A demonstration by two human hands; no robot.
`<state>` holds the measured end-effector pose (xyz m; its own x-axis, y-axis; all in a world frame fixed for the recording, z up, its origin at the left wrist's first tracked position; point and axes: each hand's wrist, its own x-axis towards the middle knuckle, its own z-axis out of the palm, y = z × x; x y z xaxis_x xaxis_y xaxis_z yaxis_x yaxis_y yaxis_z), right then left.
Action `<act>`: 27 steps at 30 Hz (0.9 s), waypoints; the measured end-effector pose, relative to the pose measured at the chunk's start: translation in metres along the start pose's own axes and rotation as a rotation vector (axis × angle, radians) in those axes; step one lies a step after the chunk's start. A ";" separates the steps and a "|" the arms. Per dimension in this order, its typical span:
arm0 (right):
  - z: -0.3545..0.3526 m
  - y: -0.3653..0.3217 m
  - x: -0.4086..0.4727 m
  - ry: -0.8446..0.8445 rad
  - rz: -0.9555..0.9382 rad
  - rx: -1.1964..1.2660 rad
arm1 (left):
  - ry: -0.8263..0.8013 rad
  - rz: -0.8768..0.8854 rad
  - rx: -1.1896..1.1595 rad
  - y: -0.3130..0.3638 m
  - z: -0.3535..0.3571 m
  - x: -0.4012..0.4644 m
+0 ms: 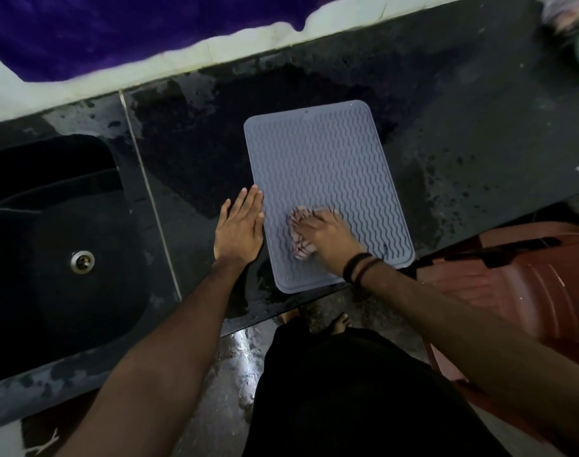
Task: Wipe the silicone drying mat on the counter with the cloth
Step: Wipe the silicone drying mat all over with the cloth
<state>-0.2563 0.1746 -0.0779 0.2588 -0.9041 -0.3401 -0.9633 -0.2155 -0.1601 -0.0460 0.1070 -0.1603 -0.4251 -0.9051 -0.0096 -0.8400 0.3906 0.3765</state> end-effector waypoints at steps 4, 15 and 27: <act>-0.017 0.018 -0.005 -0.142 -0.022 0.014 | 0.006 -0.001 0.005 -0.001 0.001 -0.001; -0.037 -0.008 0.121 0.109 0.181 0.060 | 0.042 0.012 -0.016 0.003 -0.001 -0.001; -0.026 0.049 0.027 0.113 0.241 0.149 | 0.014 -0.006 -0.035 0.001 0.000 -0.001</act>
<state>-0.2983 0.1297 -0.0711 0.0060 -0.9598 -0.2806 -0.9726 0.0596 -0.2246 -0.0467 0.1089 -0.1602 -0.4152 -0.9097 0.0011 -0.8302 0.3794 0.4085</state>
